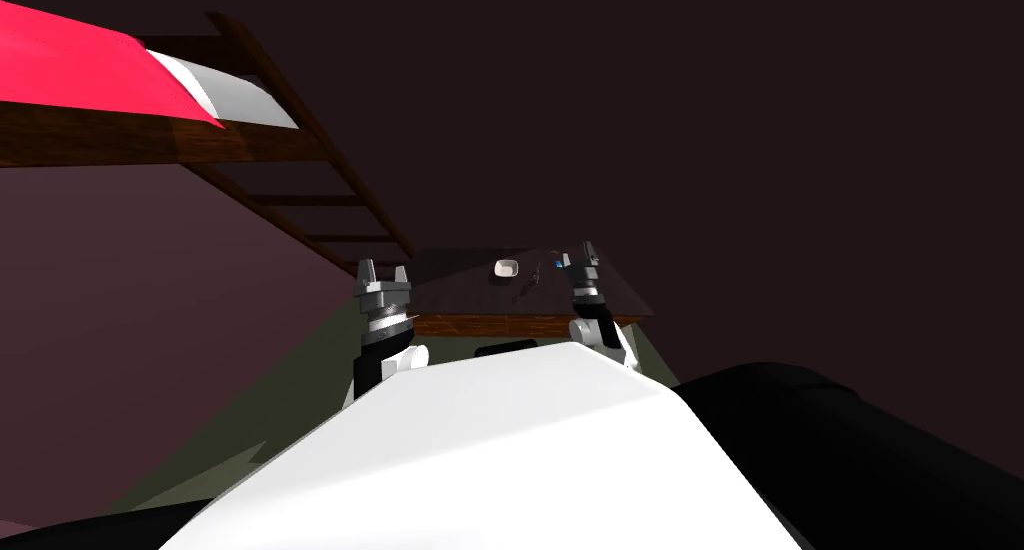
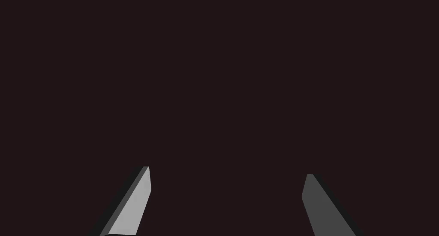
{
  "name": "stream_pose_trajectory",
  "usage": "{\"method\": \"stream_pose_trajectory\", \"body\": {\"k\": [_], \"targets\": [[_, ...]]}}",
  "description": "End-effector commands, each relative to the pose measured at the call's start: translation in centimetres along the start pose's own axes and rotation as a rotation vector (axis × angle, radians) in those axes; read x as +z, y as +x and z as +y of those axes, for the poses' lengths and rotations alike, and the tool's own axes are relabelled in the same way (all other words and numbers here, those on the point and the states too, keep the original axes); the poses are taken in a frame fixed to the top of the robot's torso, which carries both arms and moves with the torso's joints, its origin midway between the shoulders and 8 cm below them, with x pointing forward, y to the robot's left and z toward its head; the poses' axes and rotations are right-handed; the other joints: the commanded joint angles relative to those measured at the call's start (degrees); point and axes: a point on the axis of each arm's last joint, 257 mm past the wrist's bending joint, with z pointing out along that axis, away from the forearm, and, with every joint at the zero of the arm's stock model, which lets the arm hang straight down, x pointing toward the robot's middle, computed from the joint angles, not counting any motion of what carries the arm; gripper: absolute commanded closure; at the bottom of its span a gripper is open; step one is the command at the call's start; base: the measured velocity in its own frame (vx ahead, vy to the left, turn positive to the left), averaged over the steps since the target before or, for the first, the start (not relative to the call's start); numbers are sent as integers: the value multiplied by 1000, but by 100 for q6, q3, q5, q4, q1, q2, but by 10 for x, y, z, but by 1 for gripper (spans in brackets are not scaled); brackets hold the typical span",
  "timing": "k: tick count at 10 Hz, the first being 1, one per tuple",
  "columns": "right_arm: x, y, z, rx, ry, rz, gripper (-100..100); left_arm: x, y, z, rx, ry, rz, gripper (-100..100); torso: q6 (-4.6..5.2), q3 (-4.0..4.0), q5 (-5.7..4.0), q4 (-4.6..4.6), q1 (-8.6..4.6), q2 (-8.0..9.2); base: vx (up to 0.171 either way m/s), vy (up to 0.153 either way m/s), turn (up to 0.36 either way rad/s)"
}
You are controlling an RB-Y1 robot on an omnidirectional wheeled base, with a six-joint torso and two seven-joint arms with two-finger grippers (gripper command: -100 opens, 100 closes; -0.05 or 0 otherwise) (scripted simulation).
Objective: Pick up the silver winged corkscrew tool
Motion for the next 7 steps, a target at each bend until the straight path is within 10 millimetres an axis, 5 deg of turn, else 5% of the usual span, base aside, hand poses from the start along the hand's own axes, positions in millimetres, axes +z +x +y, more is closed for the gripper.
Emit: {"method": "stream_pose_trajectory", "body": {"k": [1, 2, 7], "targets": [[-6, -17, -27, 32, 75, -28, -100, 0, 0, 0, 0, 0, 0, 0, 0, 0, 0, 0, 0, 0, -16, 64, 132], [-6, -17, -27, 32, 75, -28, -100, 0, 0, 0, 0, 0, 0, 0, -1, 1, 0, 0, 4, 2, -18, 58, 49], [-28, -74, -97, 131, 268, -137, -100, 0, 0, 0, 0, 0, 0, 0, 0, 0, 1, 0, 3, 0, -14, 66, 99]]}}
